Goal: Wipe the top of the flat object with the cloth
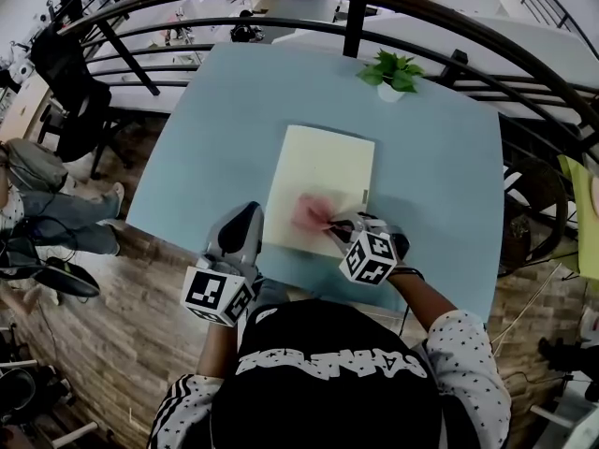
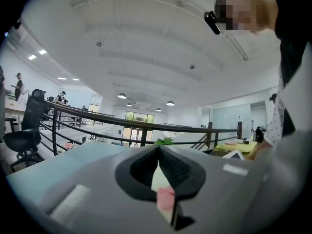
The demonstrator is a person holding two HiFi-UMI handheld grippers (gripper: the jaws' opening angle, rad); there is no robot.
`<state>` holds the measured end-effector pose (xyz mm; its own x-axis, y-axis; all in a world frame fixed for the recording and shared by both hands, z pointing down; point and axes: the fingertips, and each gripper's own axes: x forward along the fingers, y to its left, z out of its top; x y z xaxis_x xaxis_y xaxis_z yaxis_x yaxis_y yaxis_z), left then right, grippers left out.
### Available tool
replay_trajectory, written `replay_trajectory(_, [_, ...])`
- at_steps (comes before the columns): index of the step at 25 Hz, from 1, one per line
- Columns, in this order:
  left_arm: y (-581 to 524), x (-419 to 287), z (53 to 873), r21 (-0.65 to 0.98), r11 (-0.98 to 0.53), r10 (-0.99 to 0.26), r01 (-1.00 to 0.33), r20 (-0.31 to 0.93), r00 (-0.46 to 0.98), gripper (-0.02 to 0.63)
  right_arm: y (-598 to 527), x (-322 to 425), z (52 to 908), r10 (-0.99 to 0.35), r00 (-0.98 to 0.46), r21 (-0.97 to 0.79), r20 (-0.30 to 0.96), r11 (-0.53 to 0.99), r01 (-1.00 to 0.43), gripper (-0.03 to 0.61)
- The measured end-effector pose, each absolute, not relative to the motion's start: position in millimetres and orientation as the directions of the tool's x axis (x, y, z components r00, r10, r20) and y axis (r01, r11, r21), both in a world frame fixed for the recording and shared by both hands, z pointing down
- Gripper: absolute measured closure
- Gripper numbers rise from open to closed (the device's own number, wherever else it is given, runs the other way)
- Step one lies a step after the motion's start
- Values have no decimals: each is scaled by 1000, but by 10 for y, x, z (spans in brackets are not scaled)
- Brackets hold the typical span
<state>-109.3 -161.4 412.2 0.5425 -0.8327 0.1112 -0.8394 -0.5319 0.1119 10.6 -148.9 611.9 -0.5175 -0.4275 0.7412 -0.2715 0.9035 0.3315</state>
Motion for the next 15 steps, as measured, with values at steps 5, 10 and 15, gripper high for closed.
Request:
replay_trajectory(5, [-1602,-1048,4133,104,-545,-825,-832,109,554,614,-1343,64,6112,-402,-538,310,741,915,-258,561])
replay_trajectory(10, [-1638,-988,4110,104,-548,-822,-830,118,558,614,-1244,45,6086,-370,-554,288,746,929,-232,561])
replay_trajectory(15, [-1665,-965,4101,105,-547,-823,-831,114,556,614,-1144,-1,6076,-313,-574,240,757,950,-201,561])
